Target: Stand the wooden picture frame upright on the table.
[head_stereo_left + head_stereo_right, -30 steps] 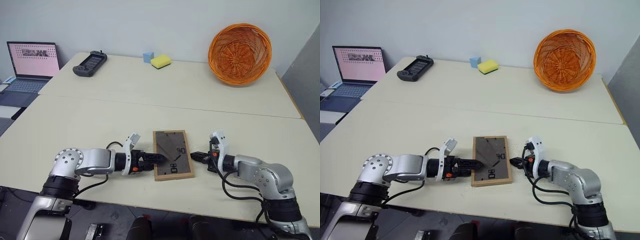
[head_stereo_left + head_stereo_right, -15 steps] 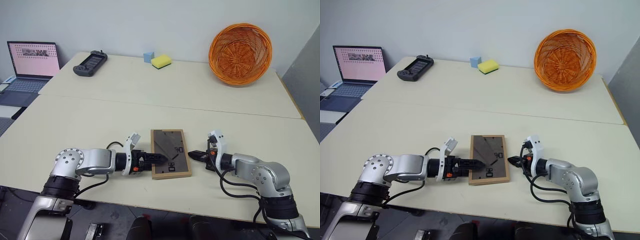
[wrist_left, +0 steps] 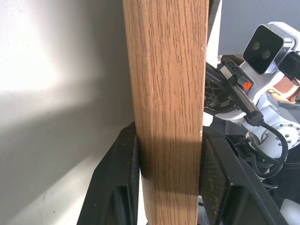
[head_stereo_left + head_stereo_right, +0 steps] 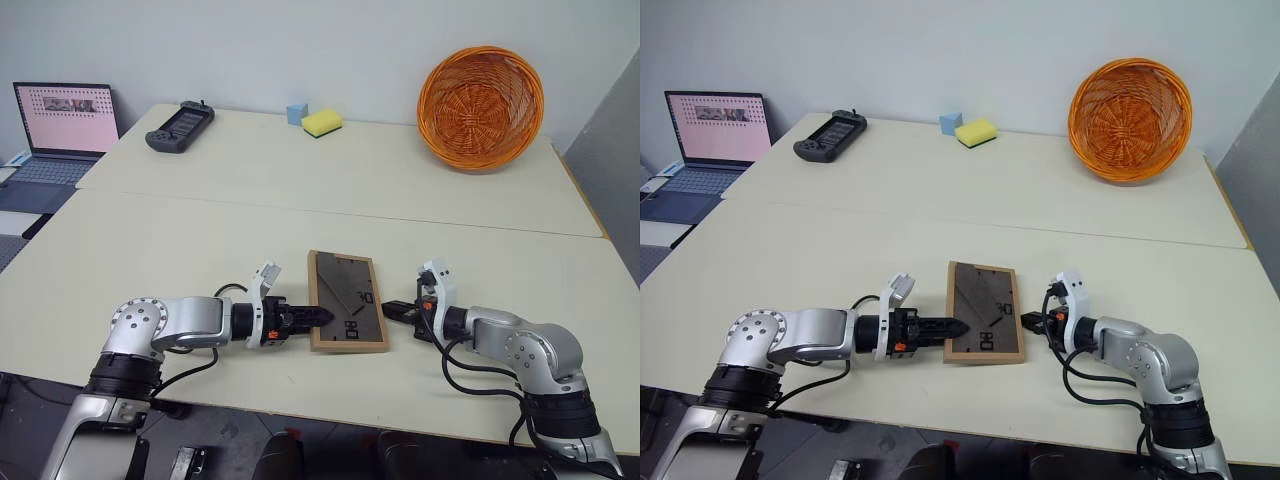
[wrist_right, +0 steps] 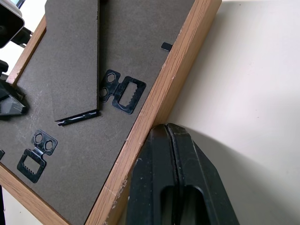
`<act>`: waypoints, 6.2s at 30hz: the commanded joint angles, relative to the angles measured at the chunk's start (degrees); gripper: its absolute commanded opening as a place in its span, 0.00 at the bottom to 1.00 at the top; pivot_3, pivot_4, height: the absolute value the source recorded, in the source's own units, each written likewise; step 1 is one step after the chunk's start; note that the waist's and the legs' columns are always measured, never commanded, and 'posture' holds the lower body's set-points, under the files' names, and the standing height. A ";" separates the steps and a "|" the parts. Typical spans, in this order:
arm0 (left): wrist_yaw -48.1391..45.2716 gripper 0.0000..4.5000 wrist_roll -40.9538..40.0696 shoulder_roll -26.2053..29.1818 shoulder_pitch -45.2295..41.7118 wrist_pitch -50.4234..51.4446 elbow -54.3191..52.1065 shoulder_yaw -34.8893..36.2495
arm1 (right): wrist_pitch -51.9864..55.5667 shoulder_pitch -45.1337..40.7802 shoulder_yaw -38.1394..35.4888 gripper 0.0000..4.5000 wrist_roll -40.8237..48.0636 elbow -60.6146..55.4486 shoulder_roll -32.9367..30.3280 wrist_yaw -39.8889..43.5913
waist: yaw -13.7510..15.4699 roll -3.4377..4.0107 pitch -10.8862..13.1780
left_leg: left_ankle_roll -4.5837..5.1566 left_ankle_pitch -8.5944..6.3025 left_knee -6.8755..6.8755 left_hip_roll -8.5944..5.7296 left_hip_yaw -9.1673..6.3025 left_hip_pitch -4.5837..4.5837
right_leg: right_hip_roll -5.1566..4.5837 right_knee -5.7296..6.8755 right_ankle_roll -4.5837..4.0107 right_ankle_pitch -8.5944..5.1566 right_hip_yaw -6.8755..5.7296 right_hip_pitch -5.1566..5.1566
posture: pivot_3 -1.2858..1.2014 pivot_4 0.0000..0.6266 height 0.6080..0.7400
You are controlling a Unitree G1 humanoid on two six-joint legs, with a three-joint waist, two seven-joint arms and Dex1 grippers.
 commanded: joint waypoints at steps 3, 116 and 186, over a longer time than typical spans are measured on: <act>0.08 0.29 0.24 0.97 -0.19 -0.02 -1.17 -0.03 | -1.57 0.64 0.17 0.00 -0.07 -2.50 -2.50 2.06 | 0.01 0.00 0.00 | 0.00 0.00 0.00 0.00 0.00 0.00 | 0.00 -0.01 0.00 0.00 0.01 0.00 | 0.52 0.24 1.00; -75.03 0.29 80.85 -1.16 -22.29 -23.29 -1.31 1.50 | -8.11 -24.86 -1.04 0.50 -0.50 -0.50 -8.66 7.28 | -0.59 0.22 0.39 | 0.01 0.01 -0.02 0.04 0.03 -0.19 | 0.01 0.07 -0.02 0.02 -0.06 -0.24 | 0.52 0.24 1.00; -56.46 0.29 44.93 0.05 -22.95 15.88 5.31 10.97 | -100.91 -20.00 17.64 0.98 -77.89 29.95 -20.48 -27.45 | -1.02 0.20 0.40 | -0.29 0.18 0.16 0.05 0.20 -0.17 | -0.04 0.78 -0.03 0.02 0.08 -0.60 | 0.52 0.24 1.00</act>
